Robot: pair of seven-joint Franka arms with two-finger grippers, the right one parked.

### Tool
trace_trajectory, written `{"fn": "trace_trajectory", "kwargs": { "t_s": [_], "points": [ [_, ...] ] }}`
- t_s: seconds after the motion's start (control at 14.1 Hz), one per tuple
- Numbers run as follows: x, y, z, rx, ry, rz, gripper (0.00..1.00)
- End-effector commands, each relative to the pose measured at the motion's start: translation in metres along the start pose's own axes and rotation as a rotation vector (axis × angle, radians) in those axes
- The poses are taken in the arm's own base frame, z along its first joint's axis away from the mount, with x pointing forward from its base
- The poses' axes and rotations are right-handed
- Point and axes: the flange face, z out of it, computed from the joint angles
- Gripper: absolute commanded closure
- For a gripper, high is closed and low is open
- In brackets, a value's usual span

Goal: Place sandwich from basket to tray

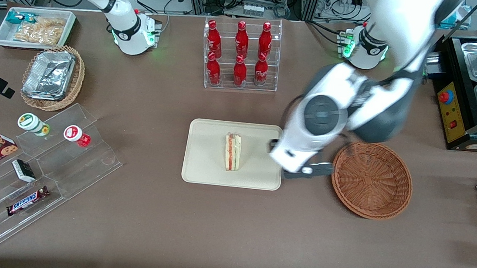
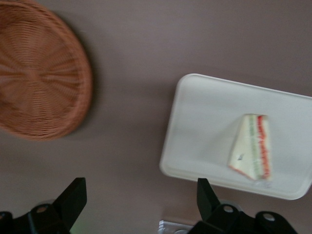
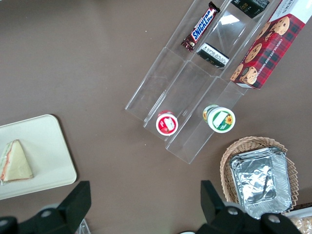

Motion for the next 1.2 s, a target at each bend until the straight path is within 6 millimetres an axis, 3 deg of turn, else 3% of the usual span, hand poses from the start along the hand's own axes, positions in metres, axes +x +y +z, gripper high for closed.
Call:
{"fn": "trace_trajectory", "kwargs": {
  "t_s": [0.0, 0.21, 0.35, 0.57, 0.85, 0.99, 1.06, 1.13],
  "points": [
    [0.001, -0.076, -0.033, 0.029, -0.051, 0.039, 0.0],
    [0.0, -0.179, -0.068, 0.014, -0.075, 0.038, 0.0],
    [-0.013, -0.204, -0.089, 0.023, -0.04, 0.065, 0.0],
    [-0.041, -0.214, -0.125, 0.018, 0.007, 0.068, 0.0],
    [-0.082, -0.2, -0.117, 0.029, 0.077, 0.091, 0.0],
    [-0.104, -0.204, -0.122, 0.03, 0.094, 0.075, 0.0],
    [-0.109, -0.219, -0.121, 0.05, 0.068, 0.054, 0.0],
    [-0.114, -0.222, -0.117, 0.071, 0.023, 0.051, 0.0]
  ]
}}
